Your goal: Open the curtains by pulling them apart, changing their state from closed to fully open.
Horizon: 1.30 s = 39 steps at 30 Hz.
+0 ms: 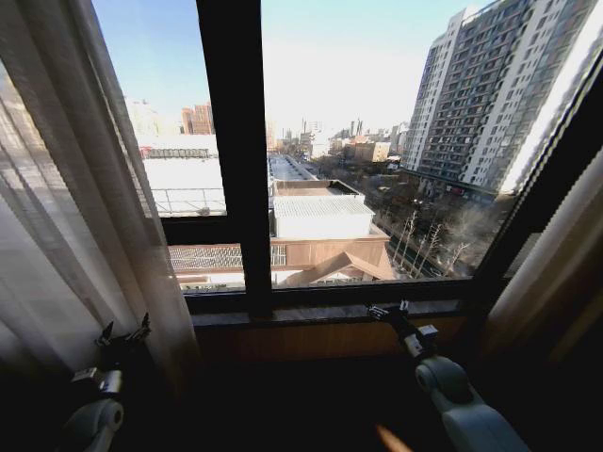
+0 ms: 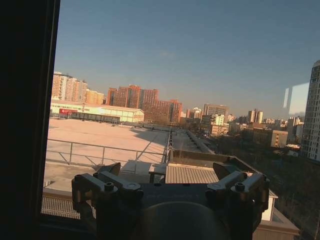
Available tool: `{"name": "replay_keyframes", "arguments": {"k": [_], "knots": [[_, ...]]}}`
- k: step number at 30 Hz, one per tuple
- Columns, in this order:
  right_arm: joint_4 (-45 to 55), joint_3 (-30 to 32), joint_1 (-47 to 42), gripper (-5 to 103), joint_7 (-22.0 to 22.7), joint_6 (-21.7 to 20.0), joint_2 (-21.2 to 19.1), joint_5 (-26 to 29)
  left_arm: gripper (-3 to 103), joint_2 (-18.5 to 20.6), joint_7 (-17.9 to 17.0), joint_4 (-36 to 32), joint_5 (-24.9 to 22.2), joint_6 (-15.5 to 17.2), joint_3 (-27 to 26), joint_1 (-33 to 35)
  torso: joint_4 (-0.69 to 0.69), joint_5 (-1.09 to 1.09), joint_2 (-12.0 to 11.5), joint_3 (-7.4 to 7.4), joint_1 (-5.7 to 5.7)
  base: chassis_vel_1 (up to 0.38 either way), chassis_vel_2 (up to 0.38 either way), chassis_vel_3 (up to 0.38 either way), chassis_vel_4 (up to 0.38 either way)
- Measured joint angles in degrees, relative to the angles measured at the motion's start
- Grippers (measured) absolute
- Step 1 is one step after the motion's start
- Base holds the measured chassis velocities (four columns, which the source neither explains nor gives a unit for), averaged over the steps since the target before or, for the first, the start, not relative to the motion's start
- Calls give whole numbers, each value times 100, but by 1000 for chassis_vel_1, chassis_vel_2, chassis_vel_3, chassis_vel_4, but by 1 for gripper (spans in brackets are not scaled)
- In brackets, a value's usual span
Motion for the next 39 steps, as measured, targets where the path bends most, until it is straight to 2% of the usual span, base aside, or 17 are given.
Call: {"name": "replay_keyframes", "arguments": {"k": [39], "knots": [[1, 0, -1, 100, 0, 0, 0, 0, 100, 0, 0, 2, 0, 0, -1, 0, -1, 0, -1, 0, 1, -16, 14, 12, -10]]}}
